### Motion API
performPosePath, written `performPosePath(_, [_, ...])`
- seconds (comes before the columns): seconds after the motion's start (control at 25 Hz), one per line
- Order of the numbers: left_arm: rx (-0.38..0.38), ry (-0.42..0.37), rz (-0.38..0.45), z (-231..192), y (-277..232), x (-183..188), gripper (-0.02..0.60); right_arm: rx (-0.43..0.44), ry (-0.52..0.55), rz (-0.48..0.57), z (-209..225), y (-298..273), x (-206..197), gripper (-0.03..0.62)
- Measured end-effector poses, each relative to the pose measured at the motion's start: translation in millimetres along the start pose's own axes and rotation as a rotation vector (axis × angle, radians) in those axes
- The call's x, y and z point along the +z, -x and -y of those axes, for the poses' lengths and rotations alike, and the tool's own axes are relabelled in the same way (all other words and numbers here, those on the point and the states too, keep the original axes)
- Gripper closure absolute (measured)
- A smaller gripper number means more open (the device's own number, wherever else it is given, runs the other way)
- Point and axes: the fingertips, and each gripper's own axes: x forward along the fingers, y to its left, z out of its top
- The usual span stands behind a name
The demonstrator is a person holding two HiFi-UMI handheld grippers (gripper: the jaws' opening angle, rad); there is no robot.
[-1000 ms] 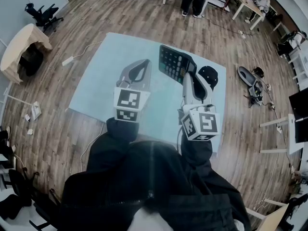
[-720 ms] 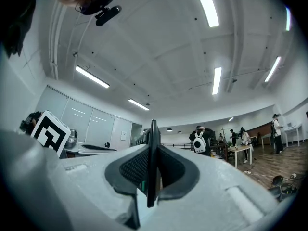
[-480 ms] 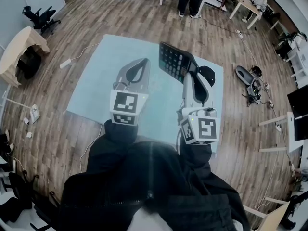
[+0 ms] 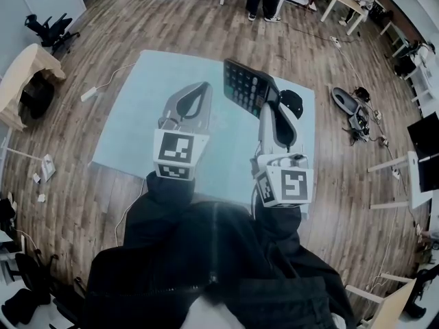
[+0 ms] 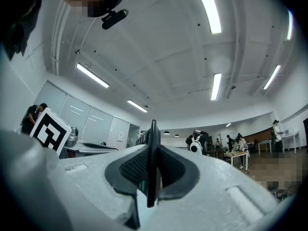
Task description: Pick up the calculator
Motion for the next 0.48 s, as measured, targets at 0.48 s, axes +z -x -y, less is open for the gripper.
performPosePath(0.48, [-0.012, 0.012, -0.006, 6.5, -1.3, -5.7, 0.583, 0.007, 0.012, -0.013, -0.8, 4.9, -2.1, 0.549])
